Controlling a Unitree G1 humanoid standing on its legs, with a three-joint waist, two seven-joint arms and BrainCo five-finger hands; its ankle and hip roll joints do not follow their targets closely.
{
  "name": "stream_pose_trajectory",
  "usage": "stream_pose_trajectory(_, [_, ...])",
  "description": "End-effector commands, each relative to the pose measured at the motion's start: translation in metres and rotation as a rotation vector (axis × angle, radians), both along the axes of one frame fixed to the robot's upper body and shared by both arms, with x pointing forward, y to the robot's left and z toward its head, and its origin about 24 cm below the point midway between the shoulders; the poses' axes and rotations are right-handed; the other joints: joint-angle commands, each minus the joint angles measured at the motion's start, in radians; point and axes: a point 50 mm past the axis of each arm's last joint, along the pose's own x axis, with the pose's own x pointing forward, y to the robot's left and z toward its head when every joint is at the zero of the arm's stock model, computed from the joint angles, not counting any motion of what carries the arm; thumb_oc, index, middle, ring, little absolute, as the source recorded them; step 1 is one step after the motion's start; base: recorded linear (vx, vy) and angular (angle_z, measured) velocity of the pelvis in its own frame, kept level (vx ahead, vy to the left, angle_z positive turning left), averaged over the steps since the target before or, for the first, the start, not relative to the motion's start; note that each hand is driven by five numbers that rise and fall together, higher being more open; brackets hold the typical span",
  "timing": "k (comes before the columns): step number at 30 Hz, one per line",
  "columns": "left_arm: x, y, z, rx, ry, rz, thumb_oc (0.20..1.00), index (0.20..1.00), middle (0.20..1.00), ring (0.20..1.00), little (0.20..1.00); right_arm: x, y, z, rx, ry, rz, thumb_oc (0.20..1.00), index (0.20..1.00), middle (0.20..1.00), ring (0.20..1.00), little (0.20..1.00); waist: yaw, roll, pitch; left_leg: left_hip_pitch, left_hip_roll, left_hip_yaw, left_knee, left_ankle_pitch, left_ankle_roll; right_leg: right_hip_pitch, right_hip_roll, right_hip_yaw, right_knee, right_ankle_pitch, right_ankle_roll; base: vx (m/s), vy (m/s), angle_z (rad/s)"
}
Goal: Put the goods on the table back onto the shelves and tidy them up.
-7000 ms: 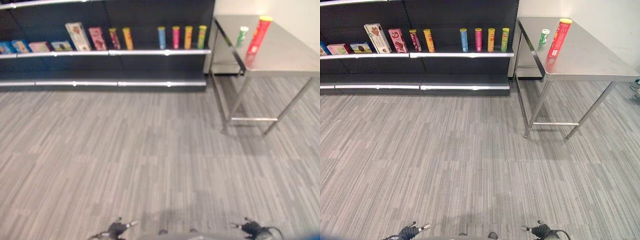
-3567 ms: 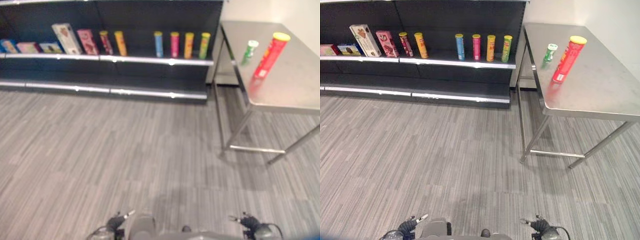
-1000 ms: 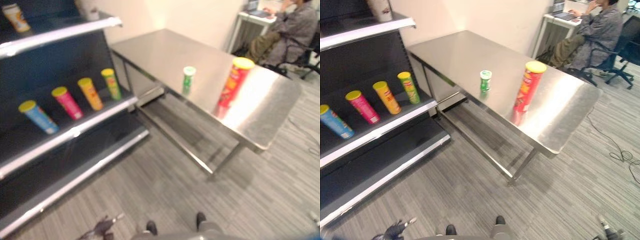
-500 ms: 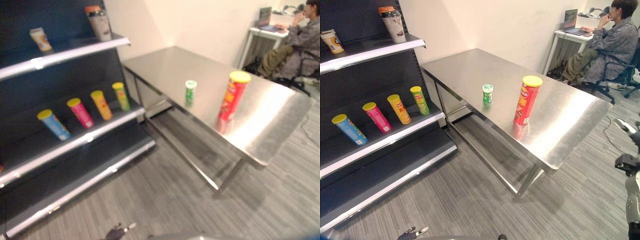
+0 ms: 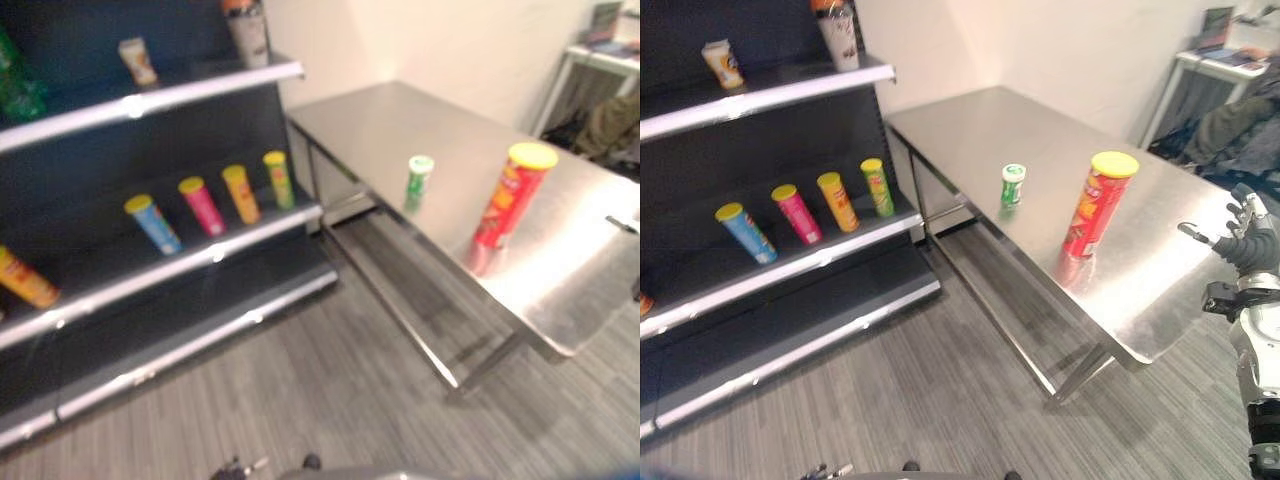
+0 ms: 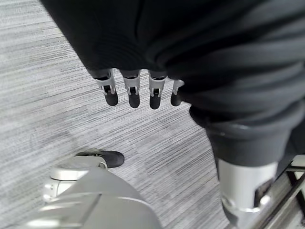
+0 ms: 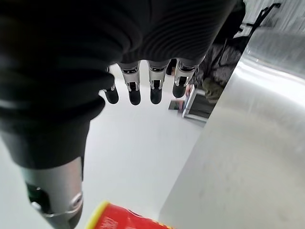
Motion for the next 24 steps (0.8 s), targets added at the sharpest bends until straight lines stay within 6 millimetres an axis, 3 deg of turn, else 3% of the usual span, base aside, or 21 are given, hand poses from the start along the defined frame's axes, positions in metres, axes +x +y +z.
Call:
stream_pose_trajectory(1, [0.027,0.02,0.011,0.058,-0.075,-0.031,1.0,1.0,1.0,1.0,1.0,0.008,0.007,0.048,-0.085,-0.189,-0.006,1.0,1.0,1.0,1.0,1.0,0.046,-0.09,0.019,-0.056,-0.031,0.062,0.055,-0.081,-0.022,0.023,-0.033,0.036,0.008,-0.056,0.037,0.12,0.142,0.36])
stream_pose_trajectory(2, [0.025,0.019,0.011,0.054,-0.068,-0.021,1.0,1.0,1.0,1.0,1.0,0.011,0.01,0.051,-0.095,-0.202,-0.001,1.0,1.0,1.0,1.0,1.0,0.048,-0.072,-0.003,-0.021,-0.041,0.07,-0.019,-0.08,-0.005,0.013,-0.025,0.045,0.009,-0.055,0.046,0.08,0.13,0.24])
stream_pose_trajectory(4, [0.024,0.019,0.01,0.054,-0.068,-0.017,1.0,1.0,1.0,1.0,1.0,0.011,0.012,0.05,-0.092,-0.209,-0.007,1.0,1.0,1.0,1.0,1.0,0.047,-0.065,-0.008,0.002,-0.051,0.075,-0.049,-0.071,0.006,0.008,-0.031,0.045,0.043,-0.059,0.05,0.09,0.148,-0.1])
stream_pose_trajectory(5, [0.025,0.02,0.011,0.057,-0.07,-0.016,1.0,1.0,1.0,1.0,1.0,0.011,0.012,0.05,-0.089,-0.217,-0.011,1.0,1.0,1.0,1.0,1.0,0.043,-0.06,-0.012,0.02,-0.055,0.08,-0.072,-0.074,0.015,-0.01,-0.043,0.043,0.095,-0.059,0.054,0.12,0.266,-0.24])
stream_pose_trajectory(6, [0.027,0.023,0.012,0.064,-0.077,-0.015,1.0,1.0,1.0,1.0,1.0,0.014,0.019,0.05,-0.086,-0.228,0.009,1.0,1.0,1.0,1.0,1.0,0.041,-0.047,-0.003,0.062,-0.063,0.094,-0.103,-0.076,0.036,-0.084,-0.074,0.065,0.268,-0.045,0.073,0.08,0.198,-0.19])
stream_pose_trajectory(7, [0.027,0.023,0.012,0.064,-0.077,-0.015,1.0,1.0,1.0,1.0,1.0,0.015,0.019,0.05,-0.086,-0.229,0.009,1.0,1.0,1.0,1.0,1.0,0.042,-0.048,-0.003,0.061,-0.064,0.095,-0.103,-0.076,0.037,-0.086,-0.075,0.067,0.27,-0.046,0.073,0.09,0.228,-0.26])
stream_pose_trajectory(8, [0.03,0.028,0.015,0.083,-0.083,-0.026,1.0,1.0,1.0,1.0,1.0,0.016,0.022,0.049,-0.074,-0.232,0.023,1.0,1.0,1.0,1.0,1.0,0.026,-0.036,0.014,0.093,-0.062,0.093,-0.111,-0.081,0.05,-0.145,-0.089,0.095,0.385,-0.006,0.09,0.08,0.099,-0.26])
stream_pose_trajectory(10, [0.031,0.03,0.016,0.09,-0.084,-0.028,1.0,1.0,1.0,1.0,1.0,0.017,0.025,0.048,-0.068,-0.232,0.036,1.0,1.0,1.0,1.0,1.0,0.027,-0.034,0.019,0.107,-0.06,0.094,-0.111,-0.089,0.053,-0.169,-0.102,0.11,0.404,-0.007,0.088,0.09,0.034,-0.26])
stream_pose_trajectory(12, [0.037,0.034,0.019,0.103,-0.108,-0.025,1.0,1.0,1.0,1.0,1.0,0.014,0.027,0.05,-0.058,-0.249,0.06,1.0,1.0,1.0,1.0,1.0,0.008,-0.029,0.021,0.122,-0.053,0.076,-0.111,-0.105,0.044,-0.199,-0.115,0.151,0.26,-0.001,0.08,0.13,-0.077,-0.07])
stream_pose_trajectory(13, [0.037,0.035,0.019,0.104,-0.107,-0.027,1.0,1.0,1.0,1.0,1.0,0.013,0.026,0.049,-0.057,-0.248,0.059,1.0,1.0,1.0,1.0,1.0,0.009,-0.027,0.022,0.125,-0.05,0.075,-0.111,-0.108,0.043,-0.191,-0.111,0.148,0.249,0.003,0.079,0.1,-0.067,-0.05])
stream_pose_trajectory(15, [0.036,0.035,0.019,0.104,-0.101,-0.038,1.0,1.0,1.0,1.0,1.0,0.006,0.025,0.049,-0.083,-0.243,0.05,1.0,1.0,1.0,1.0,1.0,-0.006,-0.049,0.011,0.147,-0.06,0.068,-0.111,-0.127,0.034,-0.158,-0.126,0.19,0.11,0.026,0.094,0.14,-0.064,0.09])
stream_pose_trajectory(17, [0.034,0.033,0.018,0.101,-0.096,-0.036,1.0,1.0,1.0,1.0,1.0,0.0,0.026,0.049,-0.061,-0.281,0.051,1.0,1.0,1.0,1.0,1.0,-0.008,-0.066,-0.004,0.158,-0.054,0.068,-0.111,-0.132,0.03,-0.135,-0.121,0.191,0.075,0.049,0.1,0.14,-0.08,0.29])
stream_pose_trajectory(24, [0.025,0.018,0.011,0.069,-0.065,-0.069,1.0,1.0,1.0,1.0,1.0,-0.013,0.019,0.051,-0.09,-0.301,-0.007,1.0,1.0,1.0,1.0,1.0,-0.009,-0.07,-0.041,0.163,-0.029,0.053,-0.111,-0.138,0.015,-0.068,-0.101,0.15,0.013,0.05,0.097,0.09,-0.076,0.17])
